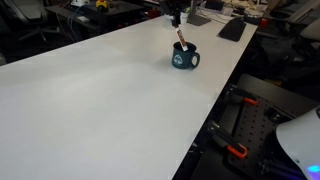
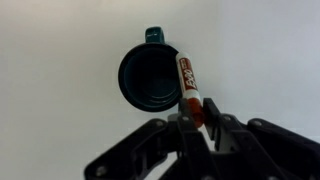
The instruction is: Remove the marker from the cup and put it on the table
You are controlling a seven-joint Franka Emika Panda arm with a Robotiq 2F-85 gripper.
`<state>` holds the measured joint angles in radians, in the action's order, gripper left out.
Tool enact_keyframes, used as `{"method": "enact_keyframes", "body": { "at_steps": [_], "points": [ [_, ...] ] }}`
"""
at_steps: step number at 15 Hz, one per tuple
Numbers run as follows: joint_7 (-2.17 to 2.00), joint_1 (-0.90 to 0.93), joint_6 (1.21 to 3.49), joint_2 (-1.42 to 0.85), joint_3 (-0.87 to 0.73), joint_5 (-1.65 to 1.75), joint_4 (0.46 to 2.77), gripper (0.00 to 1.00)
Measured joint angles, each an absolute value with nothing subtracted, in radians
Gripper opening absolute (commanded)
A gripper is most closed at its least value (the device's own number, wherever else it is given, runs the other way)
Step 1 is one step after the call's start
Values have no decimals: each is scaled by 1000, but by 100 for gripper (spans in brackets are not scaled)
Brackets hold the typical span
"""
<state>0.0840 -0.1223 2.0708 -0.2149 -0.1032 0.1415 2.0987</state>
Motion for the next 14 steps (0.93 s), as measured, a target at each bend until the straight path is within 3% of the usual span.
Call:
{"method": "enact_keyframes", "body": {
  "at_steps": [14],
  "points": [
    [97, -55, 2065, -156, -58, 175, 2278, 5]
  ]
}}
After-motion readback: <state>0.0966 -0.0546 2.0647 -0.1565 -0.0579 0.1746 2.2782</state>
